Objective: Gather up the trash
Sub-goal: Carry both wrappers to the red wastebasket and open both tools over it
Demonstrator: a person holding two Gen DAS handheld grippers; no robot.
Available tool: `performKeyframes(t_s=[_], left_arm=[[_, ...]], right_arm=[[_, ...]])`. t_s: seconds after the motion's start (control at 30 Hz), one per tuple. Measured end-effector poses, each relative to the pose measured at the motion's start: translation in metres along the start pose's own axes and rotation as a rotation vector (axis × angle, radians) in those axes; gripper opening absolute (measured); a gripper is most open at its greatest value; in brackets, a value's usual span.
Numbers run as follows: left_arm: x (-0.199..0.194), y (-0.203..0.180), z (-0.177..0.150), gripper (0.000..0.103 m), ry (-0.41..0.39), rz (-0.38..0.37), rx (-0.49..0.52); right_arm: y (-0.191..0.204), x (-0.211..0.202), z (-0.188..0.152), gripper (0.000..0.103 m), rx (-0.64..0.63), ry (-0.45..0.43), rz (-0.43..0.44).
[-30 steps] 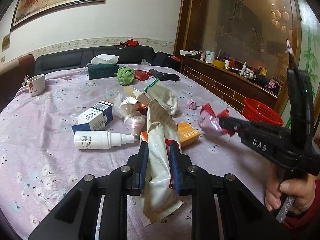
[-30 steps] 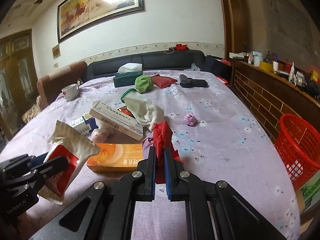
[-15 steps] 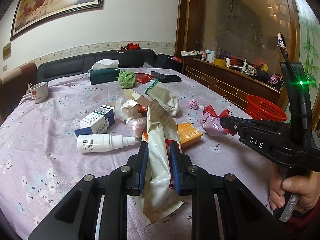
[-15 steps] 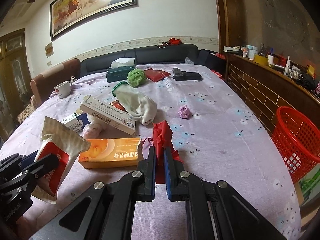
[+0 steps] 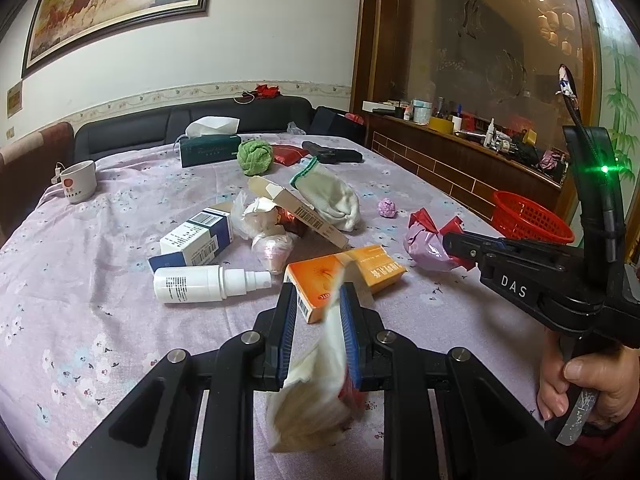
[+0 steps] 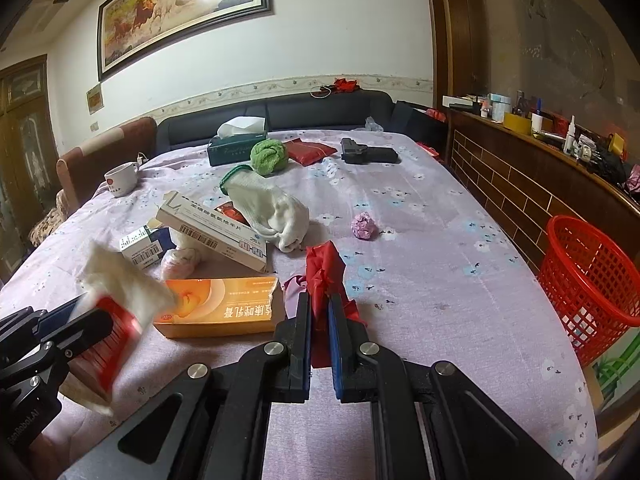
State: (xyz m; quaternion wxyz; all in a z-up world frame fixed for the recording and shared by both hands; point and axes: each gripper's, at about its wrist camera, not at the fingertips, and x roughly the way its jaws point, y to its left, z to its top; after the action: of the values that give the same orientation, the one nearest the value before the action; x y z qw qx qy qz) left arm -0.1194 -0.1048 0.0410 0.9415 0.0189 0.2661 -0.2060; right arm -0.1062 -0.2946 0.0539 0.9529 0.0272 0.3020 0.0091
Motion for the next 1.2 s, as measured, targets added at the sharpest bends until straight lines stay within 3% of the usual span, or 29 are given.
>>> performKeyframes(t_s=[0.1, 0.23, 0.27, 0.3, 0.37, 0.5, 0.73, 0.77, 0.8, 0.83, 0.97, 1.2], left_arm=[[0.003, 0.002, 0.001, 0.021, 0.023, -0.009, -0.013], [0.013, 0.010, -0.002, 0.023, 0.132, -0.067, -0.055], [0.013, 0.011, -0.003, 0.035, 0.141, -0.068, -0.062], [0.012, 0.011, -0.004, 0.062, 0.141, -0.071, -0.059], [0.007, 0.009, -0.004, 0.092, 0.125, -0.050, -0.053], [0.011, 0.004, -0.004, 0.093, 0.171, -0.059, -0.024], [0.035, 0.006, -0.007, 0.092, 0.309, 0.014, -0.029], [0.036, 0.007, -0.008, 0.082, 0.314, 0.019, -0.025], [0.036, 0.007, -0.009, 0.061, 0.319, 0.021, -0.023], [0.037, 0.008, -0.010, 0.061, 0.332, 0.017, -0.023], [0.032, 0.006, -0.010, 0.060, 0.312, 0.043, -0.007], [0.005, -0.005, 0.014, 0.059, 0.175, 0.027, 0.009]], right_arm=[[0.001, -0.001, 0.000, 0.008, -0.006, -0.004, -0.003], [0.000, -0.005, 0.000, 0.008, -0.007, -0.013, -0.009], [-0.001, -0.006, 0.000, 0.008, -0.002, -0.011, -0.003], [-0.002, -0.009, 0.000, 0.008, 0.010, -0.007, 0.008], [-0.008, -0.014, 0.002, 0.008, 0.031, -0.014, 0.021], [-0.014, -0.023, 0.004, 0.008, 0.043, -0.028, 0.024], [-0.017, -0.031, 0.002, 0.008, 0.053, -0.038, 0.051], [-0.017, -0.032, 0.002, 0.008, 0.053, -0.039, 0.053], [-0.017, -0.034, 0.001, 0.008, 0.053, -0.040, 0.054], [-0.017, -0.035, 0.001, 0.008, 0.051, -0.039, 0.056], [-0.020, -0.036, 0.000, 0.008, 0.053, -0.038, 0.062], [-0.022, -0.041, 0.001, 0.008, 0.054, -0.046, 0.070]])
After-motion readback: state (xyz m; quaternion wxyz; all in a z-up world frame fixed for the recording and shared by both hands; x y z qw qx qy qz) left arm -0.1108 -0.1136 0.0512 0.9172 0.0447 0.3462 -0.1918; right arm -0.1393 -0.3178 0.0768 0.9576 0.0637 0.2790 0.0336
